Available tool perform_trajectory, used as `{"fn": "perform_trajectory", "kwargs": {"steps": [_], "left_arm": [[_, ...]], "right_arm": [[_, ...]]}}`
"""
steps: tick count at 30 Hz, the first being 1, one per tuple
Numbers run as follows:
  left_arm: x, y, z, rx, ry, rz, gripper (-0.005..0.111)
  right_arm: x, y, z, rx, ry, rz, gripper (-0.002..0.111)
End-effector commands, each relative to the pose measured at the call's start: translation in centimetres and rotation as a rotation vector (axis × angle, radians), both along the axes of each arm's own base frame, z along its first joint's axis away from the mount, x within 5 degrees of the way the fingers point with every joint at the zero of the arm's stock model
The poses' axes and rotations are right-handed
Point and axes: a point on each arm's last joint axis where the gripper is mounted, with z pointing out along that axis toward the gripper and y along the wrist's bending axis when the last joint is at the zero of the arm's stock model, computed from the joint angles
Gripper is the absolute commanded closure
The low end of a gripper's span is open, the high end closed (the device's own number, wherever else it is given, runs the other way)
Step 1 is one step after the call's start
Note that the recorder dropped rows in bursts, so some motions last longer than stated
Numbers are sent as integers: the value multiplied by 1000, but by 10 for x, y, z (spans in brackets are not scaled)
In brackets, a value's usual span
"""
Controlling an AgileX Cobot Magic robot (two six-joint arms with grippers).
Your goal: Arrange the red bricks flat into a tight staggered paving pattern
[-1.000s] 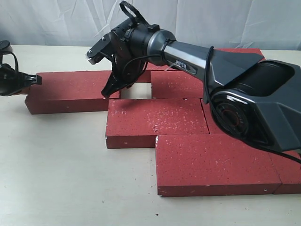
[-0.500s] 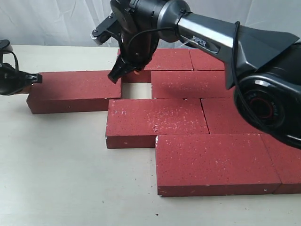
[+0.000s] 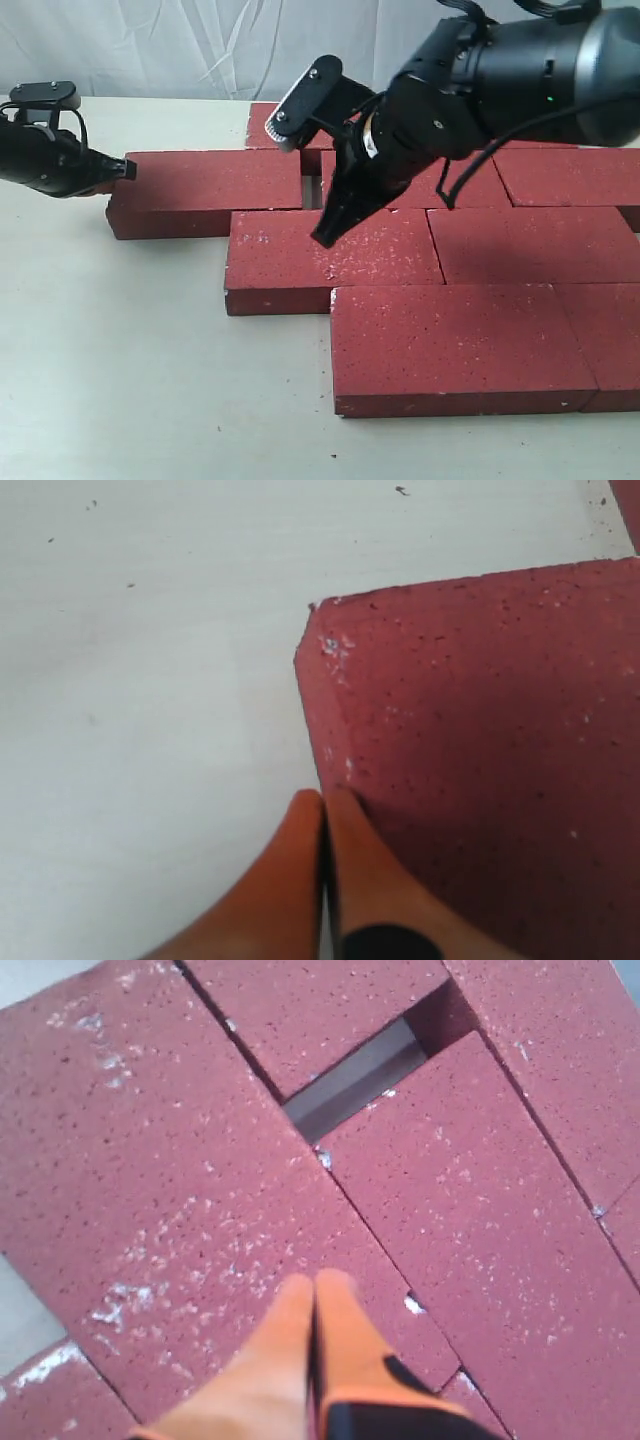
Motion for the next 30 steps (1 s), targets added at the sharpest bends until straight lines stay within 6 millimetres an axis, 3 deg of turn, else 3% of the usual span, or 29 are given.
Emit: {"fn": "perform_trajectory", "kwargs": {"steps": [1,9,16,30], "left_arm": [[1,-10,0,0,-6,-14,107],[1,-21,0,-1,-8,-38,107],[1,-38,1,44,-33,-73,107],[4,-28,0,158,-77,-41,107]], "right_arm": [[-7,-12,13,74,-149,49,109],[4,-30,17,106,-149,-46,109],[4,-30,17,125,-144,-58,109],[5,-31,17,130,-142,-62,109]]}}
